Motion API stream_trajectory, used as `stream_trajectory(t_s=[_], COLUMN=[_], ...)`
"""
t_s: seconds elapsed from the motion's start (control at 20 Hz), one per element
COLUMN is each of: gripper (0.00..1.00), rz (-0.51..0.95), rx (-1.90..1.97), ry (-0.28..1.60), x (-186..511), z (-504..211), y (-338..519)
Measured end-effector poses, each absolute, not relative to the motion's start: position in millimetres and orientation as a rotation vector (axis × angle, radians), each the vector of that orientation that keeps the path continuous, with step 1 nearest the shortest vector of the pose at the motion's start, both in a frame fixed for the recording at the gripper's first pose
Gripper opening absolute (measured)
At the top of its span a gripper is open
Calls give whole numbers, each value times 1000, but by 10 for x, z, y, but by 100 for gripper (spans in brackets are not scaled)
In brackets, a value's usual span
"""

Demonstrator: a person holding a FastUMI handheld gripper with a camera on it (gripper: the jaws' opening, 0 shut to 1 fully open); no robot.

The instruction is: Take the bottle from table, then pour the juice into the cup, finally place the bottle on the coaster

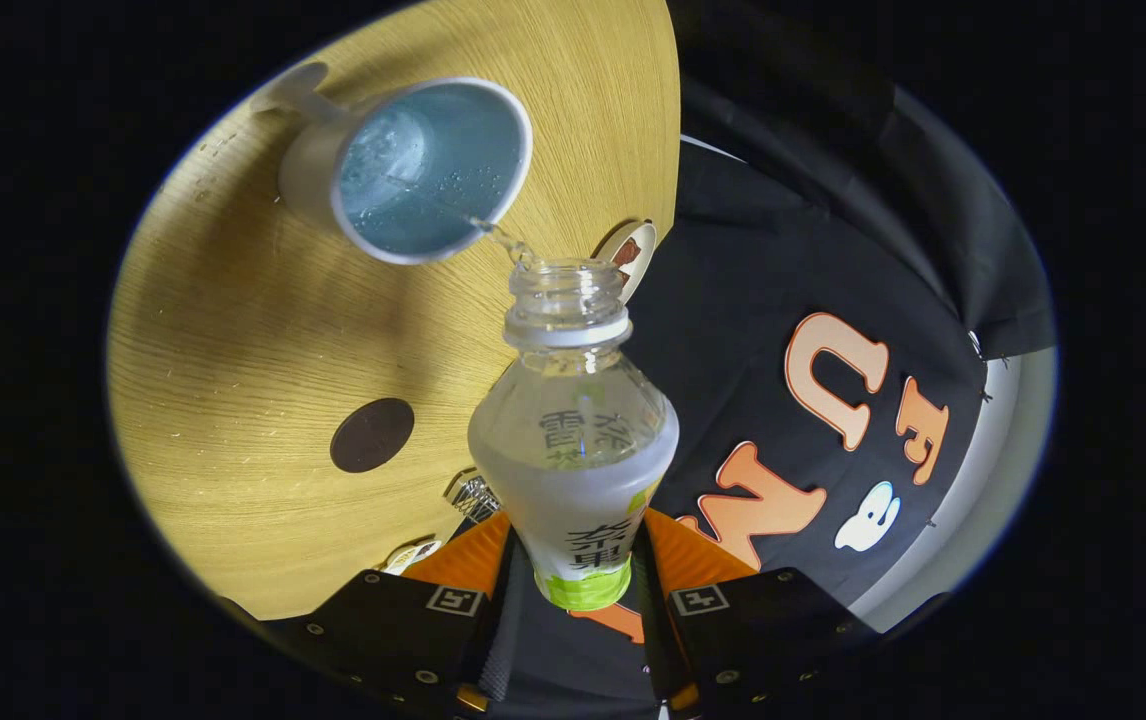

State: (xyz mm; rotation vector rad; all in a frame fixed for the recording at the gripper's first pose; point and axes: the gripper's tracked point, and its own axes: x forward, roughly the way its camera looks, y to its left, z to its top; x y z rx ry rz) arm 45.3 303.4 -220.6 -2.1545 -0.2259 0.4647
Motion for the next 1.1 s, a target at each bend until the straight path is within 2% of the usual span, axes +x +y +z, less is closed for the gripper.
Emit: stream_trajectory(t_s=[1.1], gripper=[53], rz=[450], rx=[-2264], ry=[-341], x=[497], z=[-2069], y=[3182])
